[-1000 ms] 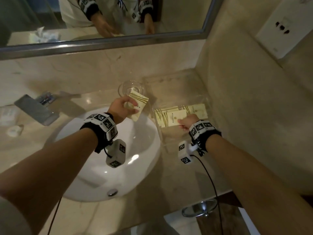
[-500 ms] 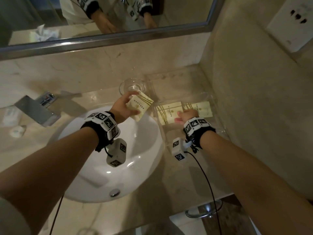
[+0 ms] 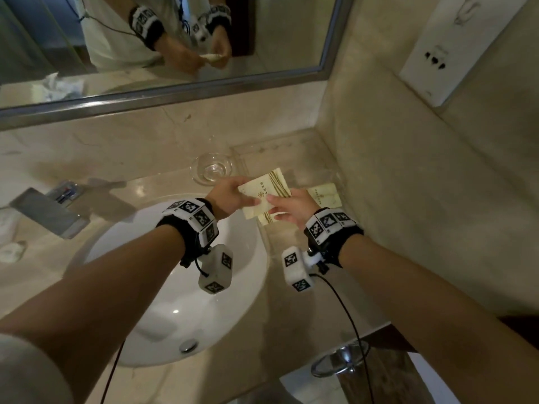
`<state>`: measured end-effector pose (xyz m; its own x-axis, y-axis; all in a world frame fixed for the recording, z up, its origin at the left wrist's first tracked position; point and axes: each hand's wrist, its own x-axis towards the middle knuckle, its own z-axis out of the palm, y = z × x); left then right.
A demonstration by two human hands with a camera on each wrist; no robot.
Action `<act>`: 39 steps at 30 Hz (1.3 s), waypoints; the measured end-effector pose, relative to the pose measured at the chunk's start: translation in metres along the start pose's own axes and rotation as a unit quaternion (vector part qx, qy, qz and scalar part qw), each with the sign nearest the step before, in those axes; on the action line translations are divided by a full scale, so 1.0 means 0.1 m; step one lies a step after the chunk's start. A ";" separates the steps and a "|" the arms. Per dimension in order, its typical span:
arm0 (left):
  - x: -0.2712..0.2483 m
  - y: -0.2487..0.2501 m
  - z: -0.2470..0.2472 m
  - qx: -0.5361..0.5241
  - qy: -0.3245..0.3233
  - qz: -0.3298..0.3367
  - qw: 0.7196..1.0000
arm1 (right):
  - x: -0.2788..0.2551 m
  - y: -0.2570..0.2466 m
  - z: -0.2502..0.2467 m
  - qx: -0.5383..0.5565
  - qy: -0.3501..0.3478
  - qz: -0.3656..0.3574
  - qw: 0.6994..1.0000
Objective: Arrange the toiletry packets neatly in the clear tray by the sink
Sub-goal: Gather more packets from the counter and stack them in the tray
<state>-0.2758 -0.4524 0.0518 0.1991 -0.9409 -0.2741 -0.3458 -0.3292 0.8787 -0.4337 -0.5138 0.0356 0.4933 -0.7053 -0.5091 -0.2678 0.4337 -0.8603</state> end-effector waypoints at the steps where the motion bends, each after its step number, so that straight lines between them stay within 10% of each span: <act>1: 0.00 0.02 0.02 0.008 -0.009 0.003 1.000 | -0.01 -0.01 0.00 0.011 0.015 -0.012 1.000; 8: -0.05 0.09 0.15 0.056 -0.077 0.021 0.995 | -0.03 -0.14 -0.12 0.007 0.047 -0.040 0.998; 17: 0.07 0.10 0.06 -0.007 0.025 -0.002 1.000 | -0.15 -0.13 -0.21 -0.179 0.017 -0.109 0.978; 25: 0.09 0.08 0.16 -0.107 0.027 -0.064 0.992 | -0.13 -0.04 -0.45 -0.047 -0.033 0.057 0.997; 39: 0.33 0.11 0.64 -0.127 0.012 -0.104 0.986 | 0.02 0.27 -1.00 0.018 0.197 0.111 0.974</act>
<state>-0.3320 -0.4920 0.0269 0.2638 -0.8519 -0.4524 -0.0542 -0.4813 0.8749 -0.5228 -0.5599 0.0086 0.0680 -0.7495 -0.6585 -0.2983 0.6146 -0.7303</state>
